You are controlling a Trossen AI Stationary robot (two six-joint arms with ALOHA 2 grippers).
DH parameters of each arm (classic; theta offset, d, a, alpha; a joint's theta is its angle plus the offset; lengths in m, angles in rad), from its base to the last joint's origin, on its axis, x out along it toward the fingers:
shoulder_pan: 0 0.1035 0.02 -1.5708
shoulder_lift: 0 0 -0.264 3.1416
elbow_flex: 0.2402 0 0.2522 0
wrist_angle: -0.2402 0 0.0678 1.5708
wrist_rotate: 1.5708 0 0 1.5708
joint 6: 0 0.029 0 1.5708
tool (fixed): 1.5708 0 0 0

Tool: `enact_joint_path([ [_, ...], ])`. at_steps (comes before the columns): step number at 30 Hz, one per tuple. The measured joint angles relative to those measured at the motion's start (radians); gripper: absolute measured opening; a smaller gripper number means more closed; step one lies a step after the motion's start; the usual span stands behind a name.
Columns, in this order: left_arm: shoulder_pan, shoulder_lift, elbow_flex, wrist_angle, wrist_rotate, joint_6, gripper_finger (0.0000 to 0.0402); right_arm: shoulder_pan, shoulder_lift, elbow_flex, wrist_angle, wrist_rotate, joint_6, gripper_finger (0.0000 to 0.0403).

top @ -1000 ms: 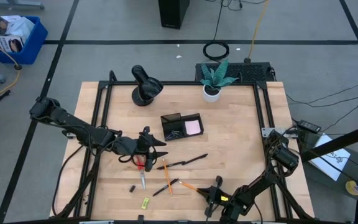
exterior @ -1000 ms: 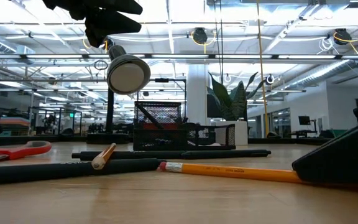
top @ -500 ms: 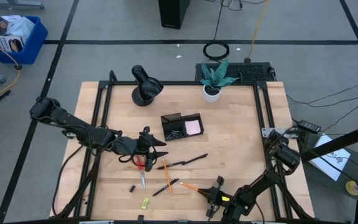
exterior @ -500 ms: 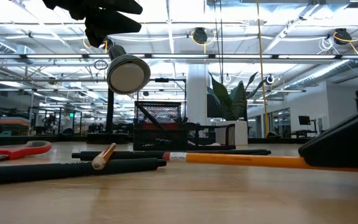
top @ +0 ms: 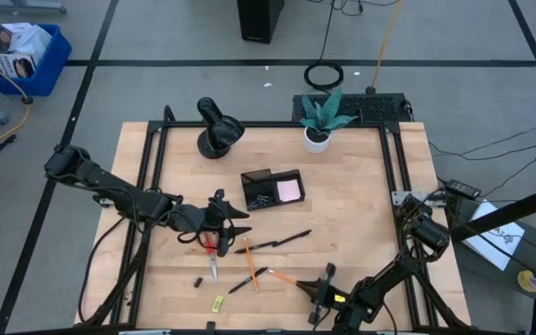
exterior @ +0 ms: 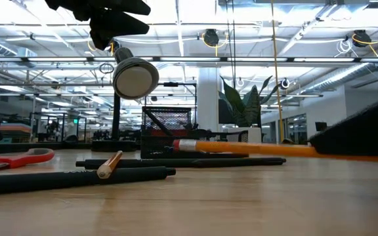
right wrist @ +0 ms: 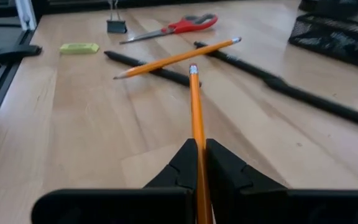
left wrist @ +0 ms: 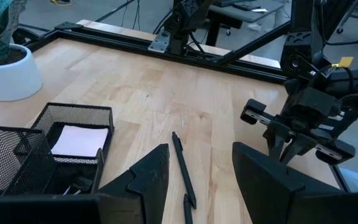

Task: Pick and place office supplies into organizer
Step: Put the orange pencil into the desk organizer

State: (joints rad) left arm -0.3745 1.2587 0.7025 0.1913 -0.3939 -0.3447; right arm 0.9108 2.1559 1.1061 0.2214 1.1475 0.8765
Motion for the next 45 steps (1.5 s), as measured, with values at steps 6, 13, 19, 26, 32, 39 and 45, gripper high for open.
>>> enact_joint_path([
  [6, 0.0, 0.0, 0.0, 0.0, 0.0, 0.0, 0.0179, -0.012, -0.009, 0.0, -0.002, 0.031, -0.011, 0.0009],
  [13, 0.0, 0.0, 0.0, 0.0, 0.0, 0.0, 0.0179, -0.04, -0.045, 0.0, -0.001, 0.033, -0.066, 0.0009],
  [19, 0.0, 0.0, 0.0, 0.0, 0.0, 0.0, 0.018, -0.049, -0.069, 0.001, -0.001, 0.032, -0.128, 0.001],
  [26, 0.0, 0.0, 0.0, 0.0, 0.0, 0.0, 0.018, -0.066, -0.072, 0.002, -0.001, 0.03, -0.137, 0.0012],
  [32, 0.0, 0.0, 0.0, 0.014, 0.0, -0.02, 0.0179, -0.072, -0.072, 0.002, -0.001, 0.031, -0.152, 0.0012],
  [39, 0.001, 0.0, 0.0, 0.057, 0.0, -0.077, 0.0179, -0.081, -0.072, 0.002, 0.012, 0.057, -0.157, 0.0012],
  [45, 0.001, -0.001, 0.0, 0.138, 0.052, -0.221, 0.0179, -0.092, -0.071, 0.002, 0.044, 0.062, -0.173, 0.0012],
])
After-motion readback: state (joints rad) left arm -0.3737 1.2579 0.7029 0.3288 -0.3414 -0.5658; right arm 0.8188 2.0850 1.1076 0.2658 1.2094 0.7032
